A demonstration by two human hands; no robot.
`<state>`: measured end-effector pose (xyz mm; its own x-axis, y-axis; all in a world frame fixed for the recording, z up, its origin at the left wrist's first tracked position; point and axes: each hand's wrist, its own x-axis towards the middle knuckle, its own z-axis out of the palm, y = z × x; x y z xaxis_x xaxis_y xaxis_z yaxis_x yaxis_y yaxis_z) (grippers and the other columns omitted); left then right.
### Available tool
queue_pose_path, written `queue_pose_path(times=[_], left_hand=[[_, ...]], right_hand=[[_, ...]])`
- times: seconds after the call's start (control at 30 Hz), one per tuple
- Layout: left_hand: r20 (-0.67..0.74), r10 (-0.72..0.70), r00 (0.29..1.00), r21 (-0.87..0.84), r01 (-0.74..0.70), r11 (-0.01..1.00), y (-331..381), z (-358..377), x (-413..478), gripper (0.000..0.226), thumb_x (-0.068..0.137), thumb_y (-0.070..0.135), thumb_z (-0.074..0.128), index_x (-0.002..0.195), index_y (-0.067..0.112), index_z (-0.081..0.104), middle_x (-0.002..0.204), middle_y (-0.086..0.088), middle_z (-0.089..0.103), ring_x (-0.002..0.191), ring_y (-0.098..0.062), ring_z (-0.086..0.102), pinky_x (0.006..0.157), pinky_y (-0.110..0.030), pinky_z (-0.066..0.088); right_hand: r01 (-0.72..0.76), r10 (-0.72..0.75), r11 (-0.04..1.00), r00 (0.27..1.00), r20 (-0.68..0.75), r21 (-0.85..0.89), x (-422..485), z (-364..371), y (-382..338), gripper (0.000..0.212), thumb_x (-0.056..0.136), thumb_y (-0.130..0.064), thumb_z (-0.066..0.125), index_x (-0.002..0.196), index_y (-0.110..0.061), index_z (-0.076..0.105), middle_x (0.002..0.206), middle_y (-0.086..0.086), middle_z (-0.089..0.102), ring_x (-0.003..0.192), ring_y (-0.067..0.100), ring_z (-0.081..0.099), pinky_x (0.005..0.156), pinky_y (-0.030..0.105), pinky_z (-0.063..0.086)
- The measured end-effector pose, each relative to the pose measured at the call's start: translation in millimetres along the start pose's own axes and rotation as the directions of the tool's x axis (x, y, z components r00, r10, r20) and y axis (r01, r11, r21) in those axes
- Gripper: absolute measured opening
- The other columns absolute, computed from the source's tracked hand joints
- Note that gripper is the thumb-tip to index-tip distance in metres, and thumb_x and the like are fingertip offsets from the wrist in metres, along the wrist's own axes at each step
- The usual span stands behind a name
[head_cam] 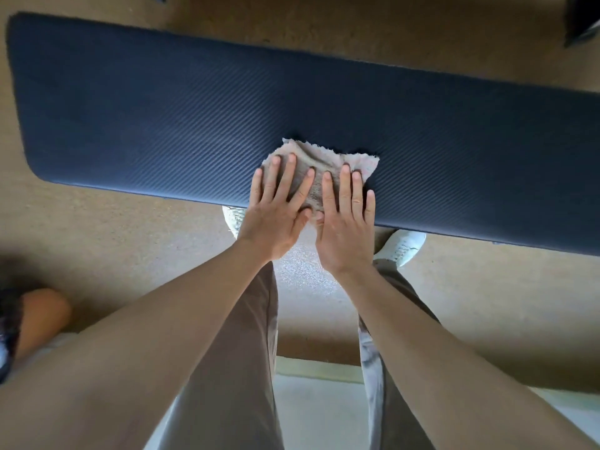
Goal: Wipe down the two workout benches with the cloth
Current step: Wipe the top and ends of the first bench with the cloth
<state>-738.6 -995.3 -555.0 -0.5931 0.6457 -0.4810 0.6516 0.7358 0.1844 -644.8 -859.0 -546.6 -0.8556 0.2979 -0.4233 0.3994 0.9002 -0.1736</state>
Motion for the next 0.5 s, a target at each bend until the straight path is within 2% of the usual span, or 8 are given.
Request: queue_pose_path(times=[0.13,0.33,0.5], left_hand=[[-0.011,0.048,0.999,0.031,-0.047,0.998,47.6,3.0,16.3,0.072,0.107,0.061,0.012,0.165,0.023,-0.01,0.172,-0.017,-0.011,0.158,-0.04,-0.007,0.128,-0.058,0.003],[-0.004,0.137,0.991,0.055,-0.137,0.989,115.5,5.4,39.5,0.072,0.108,0.06,0.02,0.166,0.024,-0.005,0.173,-0.015,-0.009,0.159,-0.039,-0.007,0.127,-0.06,0.01],[0.016,0.25,0.968,0.067,-0.251,0.966,173.8,3.5,59.5,0.067,0.109,0.056,0.017,0.166,0.025,0.002,0.173,-0.016,-0.004,0.159,-0.039,-0.004,0.126,-0.06,0.011]], right_hand=[[-0.063,0.063,0.998,0.998,-0.012,0.01,-12.0,-2.8,45.4,0.07,0.108,-0.04,0.04,0.164,-0.022,0.001,0.173,0.01,0.002,0.16,0.029,0.0,0.129,0.051,0.006],[-0.144,0.146,0.988,0.989,-0.031,0.053,-30.9,-7.7,114.0,0.063,0.107,-0.044,0.02,0.164,-0.023,0.005,0.173,0.01,0.005,0.16,0.03,0.003,0.129,0.053,0.009],[-0.245,0.245,0.969,0.969,-0.017,0.025,-49.1,-7.4,170.5,0.065,0.109,-0.04,0.029,0.165,-0.022,0.003,0.173,0.01,-0.001,0.16,0.03,-0.001,0.129,0.052,0.004]])
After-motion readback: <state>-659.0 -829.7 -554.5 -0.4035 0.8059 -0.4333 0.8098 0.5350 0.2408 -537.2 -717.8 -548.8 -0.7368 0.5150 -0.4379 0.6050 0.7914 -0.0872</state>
